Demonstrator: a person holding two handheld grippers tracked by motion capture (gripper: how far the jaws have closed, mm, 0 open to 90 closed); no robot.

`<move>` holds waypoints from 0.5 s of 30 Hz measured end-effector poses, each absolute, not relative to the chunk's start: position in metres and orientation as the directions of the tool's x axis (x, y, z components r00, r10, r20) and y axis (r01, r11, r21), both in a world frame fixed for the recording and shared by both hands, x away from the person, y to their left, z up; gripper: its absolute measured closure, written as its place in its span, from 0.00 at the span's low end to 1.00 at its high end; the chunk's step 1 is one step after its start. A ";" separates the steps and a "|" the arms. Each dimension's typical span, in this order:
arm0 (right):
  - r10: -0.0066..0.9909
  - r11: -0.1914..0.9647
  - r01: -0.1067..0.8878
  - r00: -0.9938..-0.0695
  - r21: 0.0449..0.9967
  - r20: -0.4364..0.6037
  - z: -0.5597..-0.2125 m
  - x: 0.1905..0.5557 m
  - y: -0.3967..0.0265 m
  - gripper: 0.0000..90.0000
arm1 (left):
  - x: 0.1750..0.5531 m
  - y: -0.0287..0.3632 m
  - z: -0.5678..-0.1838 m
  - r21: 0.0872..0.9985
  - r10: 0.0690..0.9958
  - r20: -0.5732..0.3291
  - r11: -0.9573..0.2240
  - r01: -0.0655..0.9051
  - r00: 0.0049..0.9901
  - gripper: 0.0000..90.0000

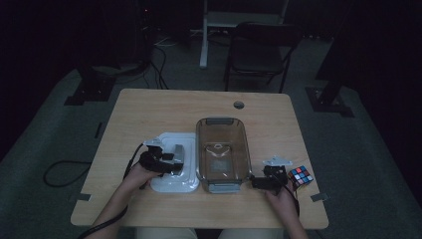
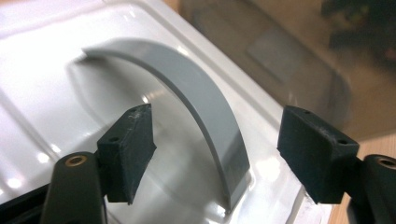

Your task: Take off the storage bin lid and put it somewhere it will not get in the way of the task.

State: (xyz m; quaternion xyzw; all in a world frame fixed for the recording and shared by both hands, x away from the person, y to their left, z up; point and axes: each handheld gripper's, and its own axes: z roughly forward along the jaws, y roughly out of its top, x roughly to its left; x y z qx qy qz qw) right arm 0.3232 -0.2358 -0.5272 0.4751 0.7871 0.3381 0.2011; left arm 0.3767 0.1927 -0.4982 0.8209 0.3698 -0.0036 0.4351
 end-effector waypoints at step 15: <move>0.884 0.319 0.611 -0.468 0.724 0.005 -0.527 0.323 -0.236 0.15 | 0.361 0.213 -0.482 0.769 0.784 -0.152 -0.288 0.570 0.602 0.12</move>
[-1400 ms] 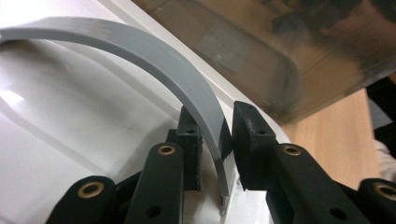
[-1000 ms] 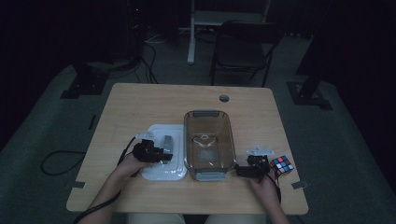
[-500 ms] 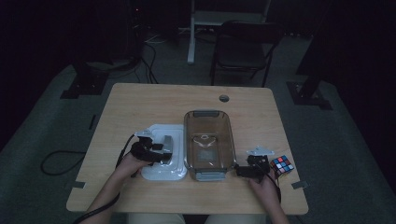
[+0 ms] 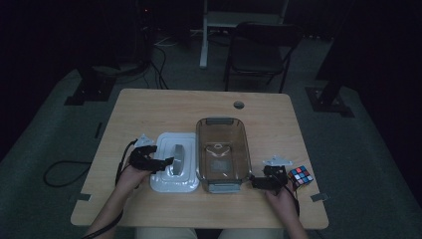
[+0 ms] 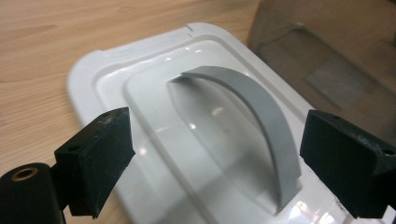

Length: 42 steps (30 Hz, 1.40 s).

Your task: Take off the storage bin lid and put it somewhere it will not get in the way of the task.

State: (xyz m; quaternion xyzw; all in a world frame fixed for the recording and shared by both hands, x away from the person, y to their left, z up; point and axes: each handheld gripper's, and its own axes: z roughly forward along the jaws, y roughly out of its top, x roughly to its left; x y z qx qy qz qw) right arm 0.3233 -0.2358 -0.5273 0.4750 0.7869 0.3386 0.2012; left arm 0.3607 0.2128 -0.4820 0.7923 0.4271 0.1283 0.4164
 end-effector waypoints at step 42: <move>0.886 0.317 0.612 -0.464 0.724 0.004 -0.527 0.323 -0.236 0.15 | 0.342 0.289 -0.517 0.681 0.984 0.016 -0.140 0.718 0.177 0.01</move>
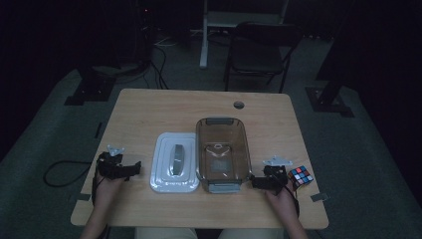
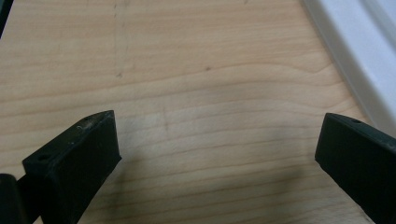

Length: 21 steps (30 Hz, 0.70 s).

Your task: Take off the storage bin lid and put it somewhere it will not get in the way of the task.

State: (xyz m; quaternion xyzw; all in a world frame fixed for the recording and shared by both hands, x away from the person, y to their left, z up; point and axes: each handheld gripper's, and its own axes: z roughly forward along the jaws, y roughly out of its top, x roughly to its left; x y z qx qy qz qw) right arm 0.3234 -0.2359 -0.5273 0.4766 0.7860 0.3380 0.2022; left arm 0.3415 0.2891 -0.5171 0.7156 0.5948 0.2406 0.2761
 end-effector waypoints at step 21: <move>0.885 0.326 0.626 -0.465 0.708 0.003 -0.526 0.328 -0.232 0.14 | 0.340 0.285 -0.523 0.684 0.993 0.009 -0.095 0.723 0.122 0.01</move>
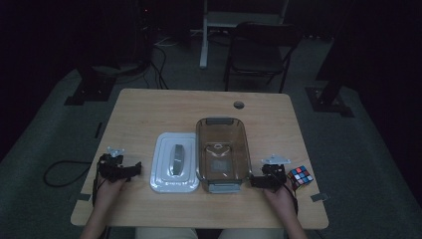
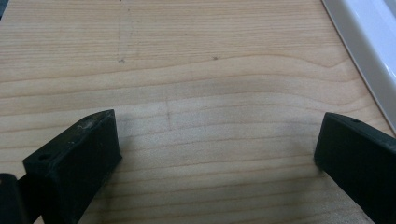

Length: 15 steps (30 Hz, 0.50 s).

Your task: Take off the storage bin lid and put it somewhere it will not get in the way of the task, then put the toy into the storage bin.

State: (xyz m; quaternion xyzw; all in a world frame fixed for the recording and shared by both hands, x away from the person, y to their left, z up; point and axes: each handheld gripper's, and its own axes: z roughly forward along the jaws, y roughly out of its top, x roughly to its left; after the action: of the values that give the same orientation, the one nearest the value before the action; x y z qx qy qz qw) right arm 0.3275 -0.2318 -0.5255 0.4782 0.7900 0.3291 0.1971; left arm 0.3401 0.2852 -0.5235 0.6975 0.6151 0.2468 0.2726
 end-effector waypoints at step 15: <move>0.872 0.377 0.640 -0.489 0.669 -0.023 -0.516 0.321 -0.222 0.17 | 0.336 0.278 -0.523 0.682 0.980 0.013 -0.155 0.715 0.199 0.01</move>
State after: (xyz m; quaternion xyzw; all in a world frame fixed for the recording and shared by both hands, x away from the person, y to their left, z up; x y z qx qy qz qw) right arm 0.3212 -0.2222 -0.5160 0.4682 0.8075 0.3039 0.1906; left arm 0.3358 0.2782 -0.5234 0.7220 0.5867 0.2369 0.2800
